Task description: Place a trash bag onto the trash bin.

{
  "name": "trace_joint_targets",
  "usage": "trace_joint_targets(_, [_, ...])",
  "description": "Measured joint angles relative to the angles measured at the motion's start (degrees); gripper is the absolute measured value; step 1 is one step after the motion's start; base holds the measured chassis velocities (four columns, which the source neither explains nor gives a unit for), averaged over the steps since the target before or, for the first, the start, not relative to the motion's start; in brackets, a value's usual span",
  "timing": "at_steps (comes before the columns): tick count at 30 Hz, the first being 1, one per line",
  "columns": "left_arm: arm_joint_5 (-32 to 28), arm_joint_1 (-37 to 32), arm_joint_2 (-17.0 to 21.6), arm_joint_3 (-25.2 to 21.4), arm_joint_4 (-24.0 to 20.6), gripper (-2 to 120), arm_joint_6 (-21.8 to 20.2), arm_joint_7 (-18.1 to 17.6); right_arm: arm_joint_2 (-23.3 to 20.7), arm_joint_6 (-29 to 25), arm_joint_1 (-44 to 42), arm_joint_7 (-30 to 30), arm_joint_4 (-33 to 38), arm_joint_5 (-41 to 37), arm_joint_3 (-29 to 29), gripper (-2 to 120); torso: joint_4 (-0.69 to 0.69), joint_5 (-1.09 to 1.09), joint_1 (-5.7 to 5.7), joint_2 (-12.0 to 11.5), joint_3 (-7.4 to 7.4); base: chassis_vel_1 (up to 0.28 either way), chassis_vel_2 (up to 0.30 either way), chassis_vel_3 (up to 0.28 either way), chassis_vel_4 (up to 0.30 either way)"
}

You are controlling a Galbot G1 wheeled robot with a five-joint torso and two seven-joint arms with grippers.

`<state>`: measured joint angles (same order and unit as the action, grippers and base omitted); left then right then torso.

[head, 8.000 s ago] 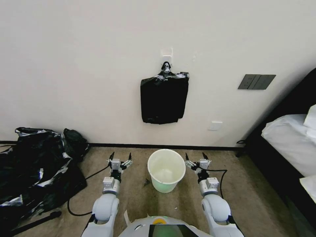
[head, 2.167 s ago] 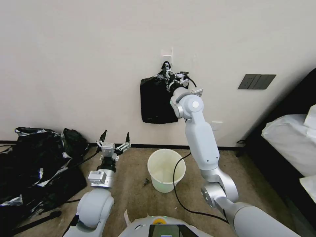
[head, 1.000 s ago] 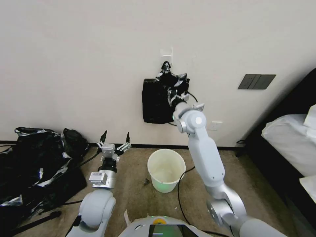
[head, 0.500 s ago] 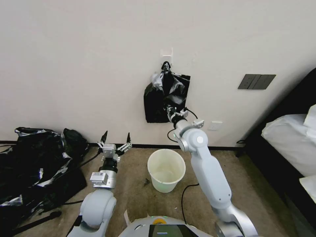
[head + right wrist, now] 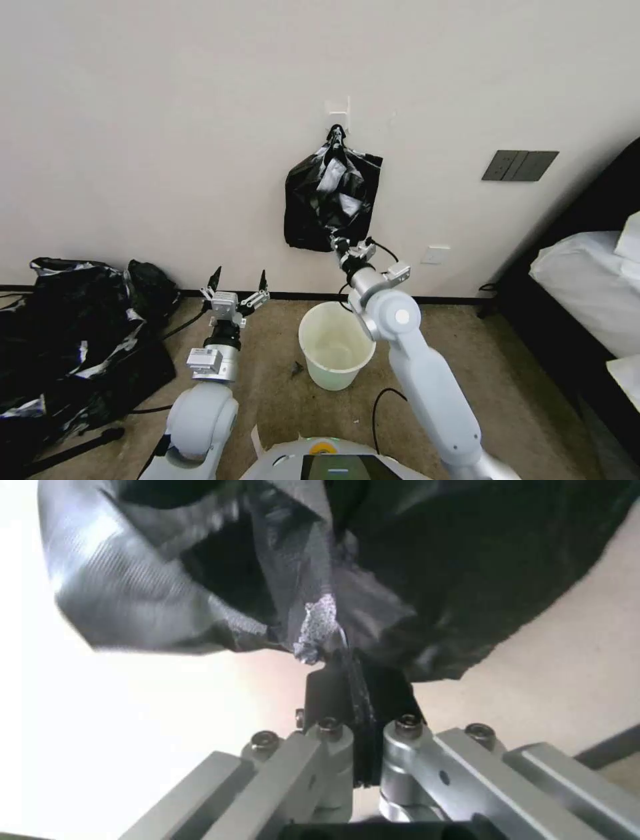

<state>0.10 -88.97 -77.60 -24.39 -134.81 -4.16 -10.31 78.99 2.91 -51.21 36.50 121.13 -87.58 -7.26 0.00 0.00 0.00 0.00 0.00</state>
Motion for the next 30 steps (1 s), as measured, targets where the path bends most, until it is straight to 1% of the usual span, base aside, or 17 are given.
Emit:
trace_joint_targets(7, [-0.03, 0.6, 0.17, 0.11, 0.52, 100, 0.0, 0.12, -0.37, 0.21, -3.38, -0.52, 2.1, 3.67, 1.98, 0, 0.0, 0.0, 0.0, 0.0, 0.0, 0.0, 0.0, 0.0, 0.0])
trace_joint_targets(9, [-0.11, 1.57, 0.83, 0.35, 0.67, 100, -0.04, 0.4, -0.6, 0.43, -5.07, -1.23, 2.72, 5.28, 2.71, 0, 0.0, 0.0, 0.0, 0.0, 0.0, 0.0, 0.0, 0.0, 0.0])
trace_joint_targets(19, [-1.75, 5.12, 3.51, 0.11, 1.14, 100, -0.39, 1.23, -0.33, 0.55, -10.24, -2.76, 3.2, 10.67, 5.19, 0, 0.0, 0.0, 0.0, 0.0, 0.0, 0.0, 0.0, 0.0, 0.0])
trace_joint_targets(27, [-1.91, 6.3, 3.94, 0.31, 1.77, 100, -0.6, 1.58, -0.09, 0.26, -13.62, -3.52, 3.16, 13.48, 6.44, 0, 0.0, 0.0, 0.0, 0.0, 0.0, 0.0, 0.0, 0.0, 0.0])
trace_joint_targets(30, [-1.92, 6.57, 4.04, 0.34, 1.94, 100, -0.65, 1.73, 0.02, 0.15, -13.7, -3.79, 3.08, 14.2, 6.78, 0, 0.0, 0.0, 0.0, 0.0, 0.0, 0.0, 0.0, 0.0, 0.0])
